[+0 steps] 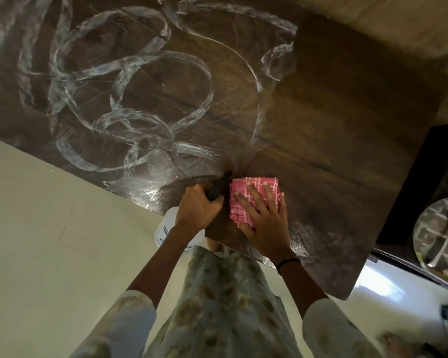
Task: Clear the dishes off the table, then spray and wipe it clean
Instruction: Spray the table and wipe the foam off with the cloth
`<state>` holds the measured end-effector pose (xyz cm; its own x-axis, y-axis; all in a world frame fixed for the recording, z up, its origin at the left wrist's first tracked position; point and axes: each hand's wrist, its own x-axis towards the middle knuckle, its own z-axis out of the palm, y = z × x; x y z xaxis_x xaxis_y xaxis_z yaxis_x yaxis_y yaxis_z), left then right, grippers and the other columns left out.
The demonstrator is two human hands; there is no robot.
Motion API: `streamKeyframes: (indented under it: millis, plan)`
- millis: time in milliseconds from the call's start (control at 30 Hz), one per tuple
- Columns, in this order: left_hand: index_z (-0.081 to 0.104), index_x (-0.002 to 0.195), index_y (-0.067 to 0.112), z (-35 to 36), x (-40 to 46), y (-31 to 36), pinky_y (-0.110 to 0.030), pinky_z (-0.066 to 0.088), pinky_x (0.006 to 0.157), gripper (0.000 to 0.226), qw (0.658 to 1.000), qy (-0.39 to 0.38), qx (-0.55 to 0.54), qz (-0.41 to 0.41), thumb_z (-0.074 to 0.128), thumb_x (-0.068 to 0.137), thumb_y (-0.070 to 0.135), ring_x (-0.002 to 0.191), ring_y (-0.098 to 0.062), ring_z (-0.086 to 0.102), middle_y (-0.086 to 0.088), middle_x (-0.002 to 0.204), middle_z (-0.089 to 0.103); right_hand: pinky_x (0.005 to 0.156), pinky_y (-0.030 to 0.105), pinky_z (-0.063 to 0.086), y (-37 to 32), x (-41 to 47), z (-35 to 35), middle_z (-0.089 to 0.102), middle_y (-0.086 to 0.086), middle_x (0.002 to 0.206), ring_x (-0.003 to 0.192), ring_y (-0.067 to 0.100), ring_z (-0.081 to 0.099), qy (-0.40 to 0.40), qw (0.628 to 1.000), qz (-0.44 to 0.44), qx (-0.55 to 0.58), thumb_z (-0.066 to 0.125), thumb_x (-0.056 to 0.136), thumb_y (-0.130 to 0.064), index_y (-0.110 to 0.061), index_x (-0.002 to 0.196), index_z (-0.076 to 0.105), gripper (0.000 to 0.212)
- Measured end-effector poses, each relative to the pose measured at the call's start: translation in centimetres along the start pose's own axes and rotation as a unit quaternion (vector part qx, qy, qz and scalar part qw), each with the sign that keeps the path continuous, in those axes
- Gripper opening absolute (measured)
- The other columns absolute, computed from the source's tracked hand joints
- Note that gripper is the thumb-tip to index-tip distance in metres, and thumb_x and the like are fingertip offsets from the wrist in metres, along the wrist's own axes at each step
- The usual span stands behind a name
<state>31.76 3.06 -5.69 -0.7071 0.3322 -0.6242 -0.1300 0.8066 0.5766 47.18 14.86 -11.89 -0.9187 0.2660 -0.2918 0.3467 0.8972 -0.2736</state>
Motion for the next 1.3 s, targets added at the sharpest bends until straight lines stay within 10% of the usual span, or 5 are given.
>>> streamKeyframes:
  millis: [400,733,900,1067,1300]
  plan:
    - [0.065,0.076,0.006,-3.7,1.9,-0.3,-0.026,0.039,0.056,0.014,0.995,0.051,-0.076,-0.034,0.065,0.082,0.018,0.053,-0.029,0.052,-0.018,0.061,0.059,0.112,0.066,0.006,2.4,11.4,-3.3,0.015,-0.001,0.159,0.146,0.033,0.004,0.043,0.998,0.035,0.004,0.043,0.087,-0.054,-0.038,0.148,0.023,0.067]
    - [0.061,0.07,0.003,-6.0,2.6,1.4,-0.034,0.032,0.051,0.022,0.981,0.084,-0.174,-0.008,0.061,0.071,0.026,0.048,-0.024,0.038,-0.022,0.056,0.048,0.113,0.063,0.009,-3.1,9.6,-0.9,0.025,0.0,0.156,0.147,0.03,0.01,-0.008,0.978,-0.206,-0.027,0.046,0.086,-0.052,-0.037,0.141,0.036,0.058]
    - [0.067,0.083,0.005,-6.8,3.3,1.7,-0.04,0.041,0.056,0.022,0.982,0.081,-0.173,0.0,0.061,0.076,0.025,0.053,-0.038,0.048,-0.034,0.077,0.061,0.112,0.062,0.015,1.9,10.6,-3.1,0.027,-0.003,0.155,0.146,0.028,0.014,0.026,0.99,-0.139,-0.032,0.045,0.084,-0.057,-0.038,0.144,0.033,0.064]
    - [0.065,0.081,0.0,-7.2,4.1,1.9,-0.032,0.035,0.051,0.012,0.983,0.06,-0.172,0.027,0.063,0.083,0.011,0.042,-0.013,0.04,-0.029,0.066,0.057,0.112,0.065,0.007,-2.2,16.3,-3.7,0.016,0.0,0.159,0.147,0.032,0.004,0.028,0.999,-0.018,-0.008,0.037,0.088,-0.054,-0.036,0.148,0.023,0.064]
    - [0.059,0.059,0.026,-7.6,5.4,2.6,-0.028,0.035,0.049,0.014,0.984,0.043,-0.163,0.05,0.062,0.071,0.021,0.047,-0.017,0.042,0.0,0.049,0.052,0.112,0.065,0.01,-7.5,14.7,-1.1,0.037,0.004,0.151,0.145,0.034,0.016,-0.012,0.987,-0.161,-0.003,0.038,0.094,-0.048,-0.023,0.138,0.048,0.051]
